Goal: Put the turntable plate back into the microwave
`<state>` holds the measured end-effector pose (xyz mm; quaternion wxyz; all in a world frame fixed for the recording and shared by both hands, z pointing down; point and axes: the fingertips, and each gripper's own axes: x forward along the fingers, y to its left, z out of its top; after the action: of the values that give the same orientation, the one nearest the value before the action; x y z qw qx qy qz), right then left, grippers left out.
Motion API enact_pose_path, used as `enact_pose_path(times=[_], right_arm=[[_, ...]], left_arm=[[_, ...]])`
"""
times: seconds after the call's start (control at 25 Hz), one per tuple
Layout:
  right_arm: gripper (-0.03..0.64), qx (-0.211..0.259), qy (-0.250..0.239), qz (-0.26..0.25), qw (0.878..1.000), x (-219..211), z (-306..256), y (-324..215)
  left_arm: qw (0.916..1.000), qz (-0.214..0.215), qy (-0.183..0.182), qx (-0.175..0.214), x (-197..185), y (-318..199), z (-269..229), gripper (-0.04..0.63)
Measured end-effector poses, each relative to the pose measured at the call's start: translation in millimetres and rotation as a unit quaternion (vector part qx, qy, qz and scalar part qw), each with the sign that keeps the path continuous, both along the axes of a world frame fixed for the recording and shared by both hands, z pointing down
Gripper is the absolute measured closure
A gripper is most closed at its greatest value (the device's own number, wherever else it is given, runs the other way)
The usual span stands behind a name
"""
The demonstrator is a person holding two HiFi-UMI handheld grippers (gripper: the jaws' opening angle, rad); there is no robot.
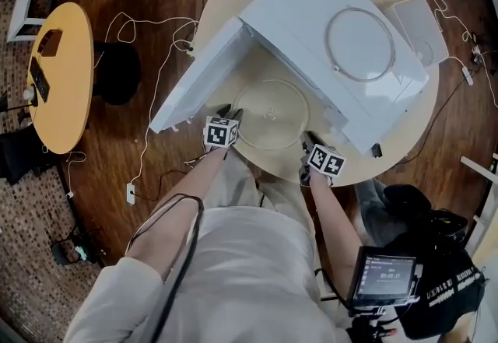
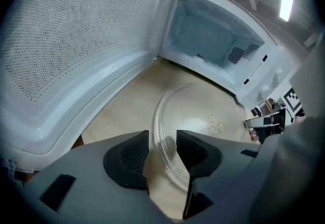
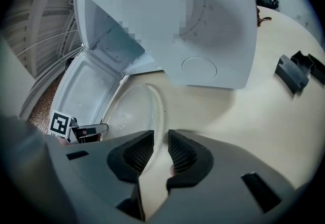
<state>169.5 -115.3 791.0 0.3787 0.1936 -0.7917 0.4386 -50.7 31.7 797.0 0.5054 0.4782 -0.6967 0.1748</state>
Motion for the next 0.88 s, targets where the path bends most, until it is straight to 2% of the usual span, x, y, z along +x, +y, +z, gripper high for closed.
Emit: enact_pose_path(times=[0.2, 0.32, 0.4, 0.56, 0.64, 0.76, 0.88], right_arm=[[0.52, -0.01, -0.003, 0.01, 1.0, 1.6, 1.2, 3.0], [0.522, -0.008, -0.012, 0.017, 1.0, -0.2, 2.6, -3.0], [0.52, 0.0, -0.013, 0.015, 1.0, -3.9, 4.1, -8.4], [0.52, -0.021, -0.022, 0.039, 0.999, 0.9, 2.9, -2.2], [0.527, -0.037, -0.038, 0.047, 0.997, -4.3, 2.0, -1.5], [0.601, -0.053, -0.05, 0.05, 0.996, -8.7, 1.9, 7.9], [0.601, -0.062, -0.056, 0.049, 0.995, -14.4, 2.6, 15.7]], left_arm=[[0.9998, -0.002, 0.021, 0.008, 0.4, 4.5, 0.0, 0.422], [0.9997, 0.023, 0.0, 0.005, 0.5, 0.1, 2.4, 0.422], [0.9997, 0.021, -0.005, 0.014, -3.3, -6.4, 3.0, 0.422], [0.998, -0.029, 0.045, 0.033, -1.0, 1.3, 1.2, 0.422], [0.9965, -0.036, 0.064, 0.04, -3.7, -1.4, -1.0, 0.422], [0.9934, -0.051, 0.092, 0.046, -3.4, 0.2, -2.2, 0.422], [0.9913, -0.059, 0.107, 0.051, -4.5, -0.5, -2.3, 0.423]])
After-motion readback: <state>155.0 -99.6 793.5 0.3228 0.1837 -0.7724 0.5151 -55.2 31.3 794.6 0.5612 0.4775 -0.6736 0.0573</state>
